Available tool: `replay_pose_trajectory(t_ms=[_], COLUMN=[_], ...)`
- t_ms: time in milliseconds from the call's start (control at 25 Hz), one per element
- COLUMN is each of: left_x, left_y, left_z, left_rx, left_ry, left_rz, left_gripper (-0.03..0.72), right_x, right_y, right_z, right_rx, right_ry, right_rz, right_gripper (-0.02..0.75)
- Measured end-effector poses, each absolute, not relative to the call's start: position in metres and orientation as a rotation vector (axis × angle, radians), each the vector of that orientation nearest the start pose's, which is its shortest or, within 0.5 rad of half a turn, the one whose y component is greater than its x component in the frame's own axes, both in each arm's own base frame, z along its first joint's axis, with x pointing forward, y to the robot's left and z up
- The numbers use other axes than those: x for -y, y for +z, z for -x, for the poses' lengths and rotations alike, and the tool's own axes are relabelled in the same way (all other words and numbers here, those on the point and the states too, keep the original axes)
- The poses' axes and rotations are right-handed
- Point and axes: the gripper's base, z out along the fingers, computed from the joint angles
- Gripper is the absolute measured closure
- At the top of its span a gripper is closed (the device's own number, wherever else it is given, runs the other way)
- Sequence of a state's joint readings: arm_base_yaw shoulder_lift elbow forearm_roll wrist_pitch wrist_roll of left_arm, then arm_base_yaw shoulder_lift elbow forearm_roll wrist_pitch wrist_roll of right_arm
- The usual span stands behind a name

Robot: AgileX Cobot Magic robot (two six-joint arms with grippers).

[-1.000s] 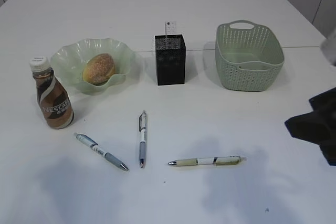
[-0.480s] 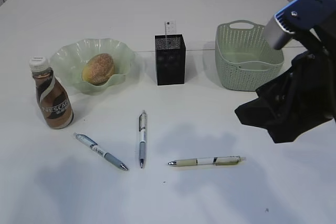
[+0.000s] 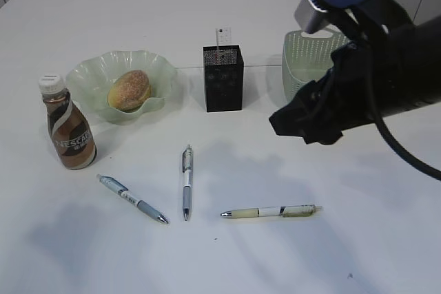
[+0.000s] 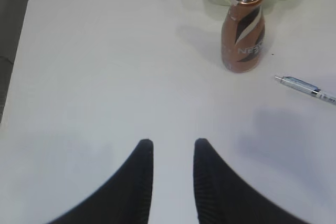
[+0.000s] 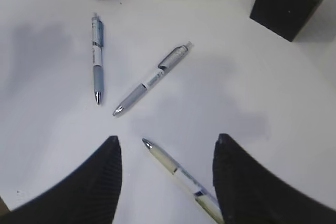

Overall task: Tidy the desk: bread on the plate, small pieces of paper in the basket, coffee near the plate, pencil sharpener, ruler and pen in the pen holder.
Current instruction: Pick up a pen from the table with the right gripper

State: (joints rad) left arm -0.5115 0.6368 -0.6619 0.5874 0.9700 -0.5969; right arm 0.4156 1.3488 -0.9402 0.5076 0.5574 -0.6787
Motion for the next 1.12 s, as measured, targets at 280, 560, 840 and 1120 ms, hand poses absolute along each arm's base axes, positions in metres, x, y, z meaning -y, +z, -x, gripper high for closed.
replay_pose_trajectory(t_ms=[280, 560, 840, 1120], left_x=[0.010, 0.000, 0.003, 0.019], left_y=[0.315, 0.315, 0.314, 0.314], left_z=[-0.108, -0.106, -0.105, -0.108], left_rx=[-2.250, -2.262, -2.274, -2.261], left_ry=[0.170, 0.290, 0.229, -0.010], left_rz=[-0.048, 0.030, 0.071, 0.071], left_gripper=[0.510, 0.510, 0.510, 0.510], right_x=[-0.165, -0.259, -0.309, -0.328], right_y=[0.272, 0.237, 0.208, 0.179], right_z=[-0.272, -0.282, -0.303, -0.327], right_rx=[-2.220, -2.167, -2.157, -2.170], right_ry=[0.477, 0.555, 0.579, 0.543], right_rz=[0.968, 1.268, 1.338, 1.358], right_gripper=[0.299, 0.299, 0.299, 0.299])
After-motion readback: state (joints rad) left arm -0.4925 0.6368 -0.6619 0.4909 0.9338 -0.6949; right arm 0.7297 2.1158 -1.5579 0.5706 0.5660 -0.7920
